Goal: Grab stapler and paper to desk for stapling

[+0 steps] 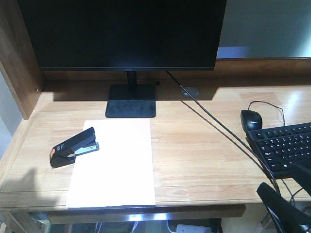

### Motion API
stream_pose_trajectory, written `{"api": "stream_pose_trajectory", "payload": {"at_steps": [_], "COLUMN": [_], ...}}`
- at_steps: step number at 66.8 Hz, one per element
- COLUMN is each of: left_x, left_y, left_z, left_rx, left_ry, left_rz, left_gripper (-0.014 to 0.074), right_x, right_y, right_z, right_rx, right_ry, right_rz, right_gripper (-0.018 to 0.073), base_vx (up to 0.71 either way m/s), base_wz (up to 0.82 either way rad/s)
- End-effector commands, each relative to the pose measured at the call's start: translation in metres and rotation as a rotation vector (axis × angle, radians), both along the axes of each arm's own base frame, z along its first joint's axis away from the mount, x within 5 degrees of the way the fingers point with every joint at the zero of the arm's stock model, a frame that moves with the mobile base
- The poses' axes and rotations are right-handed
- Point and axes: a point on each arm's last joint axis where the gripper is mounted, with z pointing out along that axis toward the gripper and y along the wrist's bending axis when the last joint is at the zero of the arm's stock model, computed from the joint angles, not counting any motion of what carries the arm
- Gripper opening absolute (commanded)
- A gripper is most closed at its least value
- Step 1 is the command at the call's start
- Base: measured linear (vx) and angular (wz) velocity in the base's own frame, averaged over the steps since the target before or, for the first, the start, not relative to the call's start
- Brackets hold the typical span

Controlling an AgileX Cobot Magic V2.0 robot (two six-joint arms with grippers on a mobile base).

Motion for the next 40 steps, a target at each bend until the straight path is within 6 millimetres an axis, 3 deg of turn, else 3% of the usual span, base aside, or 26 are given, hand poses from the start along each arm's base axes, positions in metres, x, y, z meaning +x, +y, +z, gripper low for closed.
{"api": "stream_pose_trajectory", "payload": {"at_steps": [1, 24, 33, 40], "left_x": [-0.026, -0.131, -0.161, -0.172], "left_y": [-0.002, -0.002, -0.002, -0.002], "left_z": [0.006, -0.053, -0.080, -0.099], "left_rx": [0.002, -0.006, -0.027, -0.029], "left_ry": [-0.164, -0.348, -0.446, -0.491], "left_rz": [-0.022, -0.020, -0.017, -0.012], "left_gripper": [-0.0007, -0.0007, -0.0007, -0.0007], "right_x": [0.000, 0.000, 0.000, 0.000], "right_y": [0.003, 0.003, 0.003, 0.003], "right_z": [0.013, 0.013, 0.013, 0.013], "right_rx": [0.029, 0.029, 0.029, 0.029], "right_ry": [-0.062, -0.062, -0.061, -0.062], "right_rz": [0.029, 0.029, 0.029, 0.030], "right_gripper": [0.0498, 0.0498, 0.0498, 0.0498], "base_vx": [0.00, 0.00, 0.00, 0.00], "base_wz": [0.00, 0.00, 0.00, 0.00]}}
